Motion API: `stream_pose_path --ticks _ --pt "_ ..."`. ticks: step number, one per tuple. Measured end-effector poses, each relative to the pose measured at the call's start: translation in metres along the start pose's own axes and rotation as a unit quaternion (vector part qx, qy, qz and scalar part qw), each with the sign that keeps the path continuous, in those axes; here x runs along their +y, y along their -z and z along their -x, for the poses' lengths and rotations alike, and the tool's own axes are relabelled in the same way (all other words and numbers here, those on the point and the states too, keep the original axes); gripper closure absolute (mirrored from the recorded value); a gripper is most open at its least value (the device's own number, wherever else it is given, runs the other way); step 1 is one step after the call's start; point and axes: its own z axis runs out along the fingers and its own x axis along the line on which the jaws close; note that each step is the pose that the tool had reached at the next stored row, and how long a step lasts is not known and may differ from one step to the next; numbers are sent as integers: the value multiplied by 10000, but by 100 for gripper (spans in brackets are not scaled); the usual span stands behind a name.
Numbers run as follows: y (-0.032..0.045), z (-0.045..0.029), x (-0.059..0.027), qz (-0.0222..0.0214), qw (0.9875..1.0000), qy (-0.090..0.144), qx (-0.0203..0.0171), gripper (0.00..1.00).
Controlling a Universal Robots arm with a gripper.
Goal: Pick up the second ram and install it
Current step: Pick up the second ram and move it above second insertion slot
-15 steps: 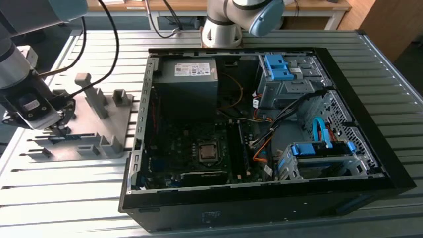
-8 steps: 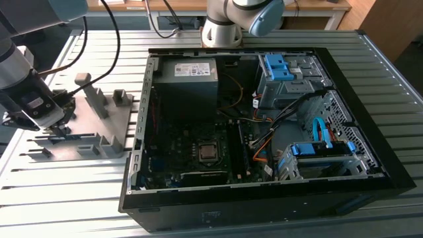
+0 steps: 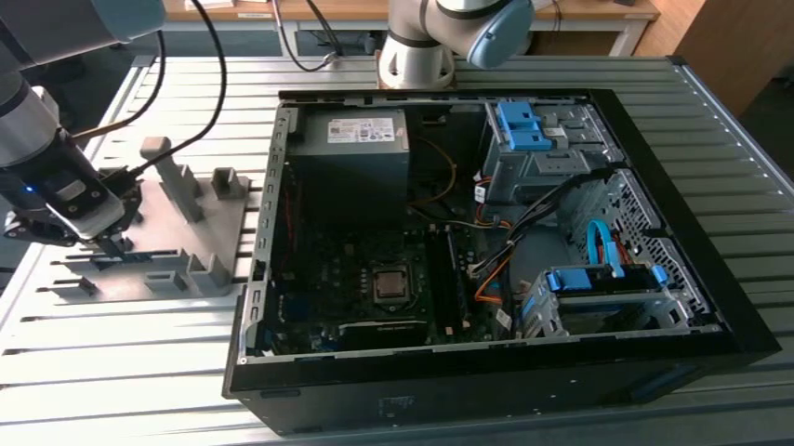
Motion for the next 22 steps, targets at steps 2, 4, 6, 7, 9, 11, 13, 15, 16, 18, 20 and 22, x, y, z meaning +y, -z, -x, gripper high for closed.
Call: stream_pose_path --ticks 2,4,6,7,9,11,13,15,16,18,20,22 --pt "0 0 0 0 10000 76 2 90" --pt "0 0 0 -1 9999 149 4 90" --pt "0 0 0 -1 9998 217 6 90" --pt "0 0 0 -2 9997 252 7 90" --pt "0 0 0 -2 9995 324 8 90" --pt "0 0 0 -3 9992 394 10 90" --pt "0 0 0 -3 9989 472 12 90" --pt "0 0 0 -4 9985 555 14 90" --pt "0 0 0 -4 9982 598 15 90" --pt "0 0 0 -4 9977 683 18 90" --pt "0 0 0 -5 9970 768 20 90" --pt "0 0 0 -5 9964 851 22 90"
